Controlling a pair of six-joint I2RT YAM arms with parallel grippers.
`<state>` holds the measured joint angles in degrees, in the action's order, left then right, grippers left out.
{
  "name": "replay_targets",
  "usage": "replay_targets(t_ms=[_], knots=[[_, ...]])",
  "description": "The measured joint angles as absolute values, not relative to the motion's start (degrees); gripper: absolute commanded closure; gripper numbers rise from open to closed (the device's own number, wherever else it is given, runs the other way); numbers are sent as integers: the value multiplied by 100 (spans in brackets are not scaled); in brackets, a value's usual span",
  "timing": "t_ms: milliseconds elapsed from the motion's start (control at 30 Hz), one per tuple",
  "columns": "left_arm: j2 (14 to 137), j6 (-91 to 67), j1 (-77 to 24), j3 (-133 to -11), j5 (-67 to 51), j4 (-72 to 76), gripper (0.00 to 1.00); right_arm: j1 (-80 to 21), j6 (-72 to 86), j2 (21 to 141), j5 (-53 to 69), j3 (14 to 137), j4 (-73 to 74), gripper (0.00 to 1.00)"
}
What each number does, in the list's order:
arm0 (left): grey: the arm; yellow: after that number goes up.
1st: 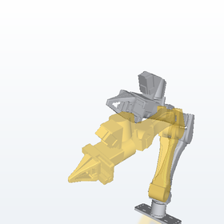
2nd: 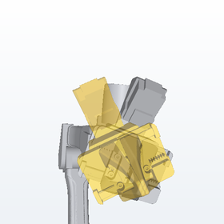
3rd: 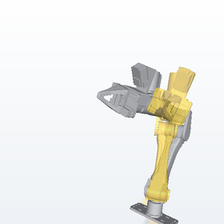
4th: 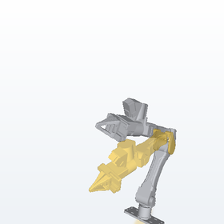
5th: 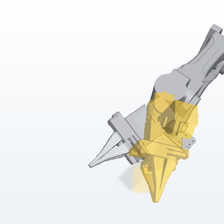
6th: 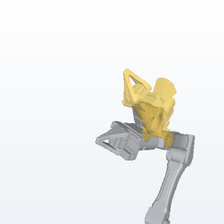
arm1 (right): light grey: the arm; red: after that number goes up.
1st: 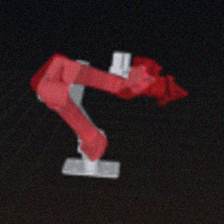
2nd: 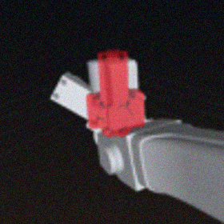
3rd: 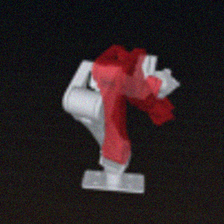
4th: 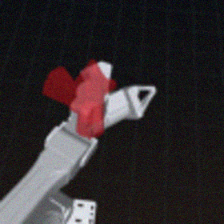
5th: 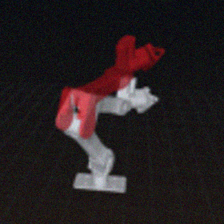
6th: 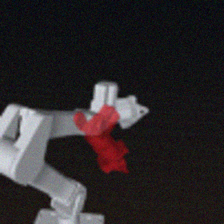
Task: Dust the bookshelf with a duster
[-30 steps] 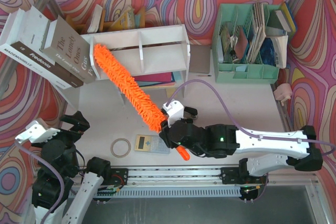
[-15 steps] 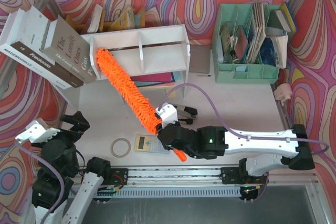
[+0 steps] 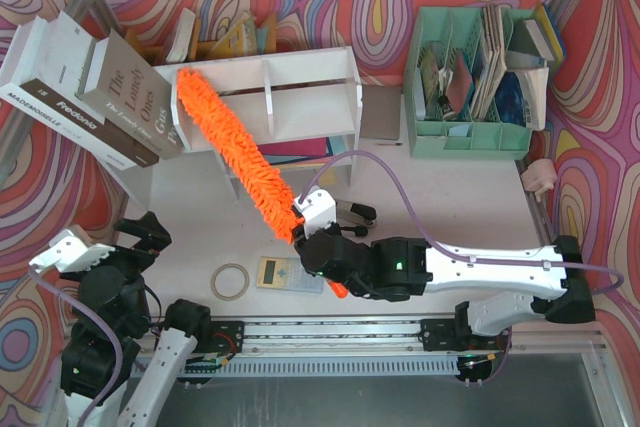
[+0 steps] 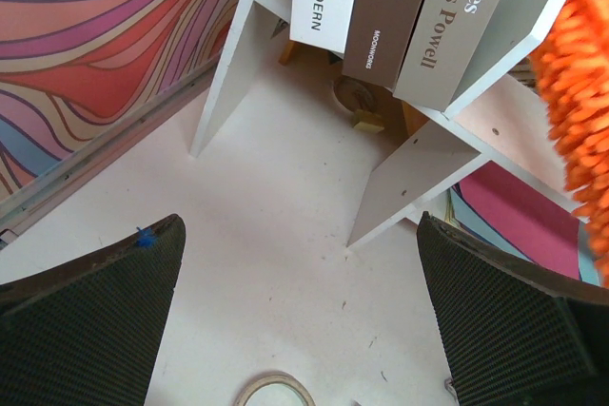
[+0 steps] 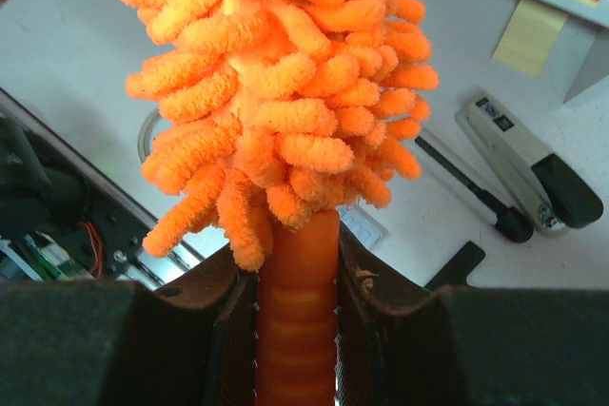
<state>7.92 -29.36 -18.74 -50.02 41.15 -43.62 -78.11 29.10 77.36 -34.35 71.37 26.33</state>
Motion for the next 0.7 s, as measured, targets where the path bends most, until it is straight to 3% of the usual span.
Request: replay_targets(t_ms=[700], knots=[[795, -2936, -1874, -5002, 4069, -4362, 1, -7811, 3089, 8263, -3573, 7349, 2565, 100]])
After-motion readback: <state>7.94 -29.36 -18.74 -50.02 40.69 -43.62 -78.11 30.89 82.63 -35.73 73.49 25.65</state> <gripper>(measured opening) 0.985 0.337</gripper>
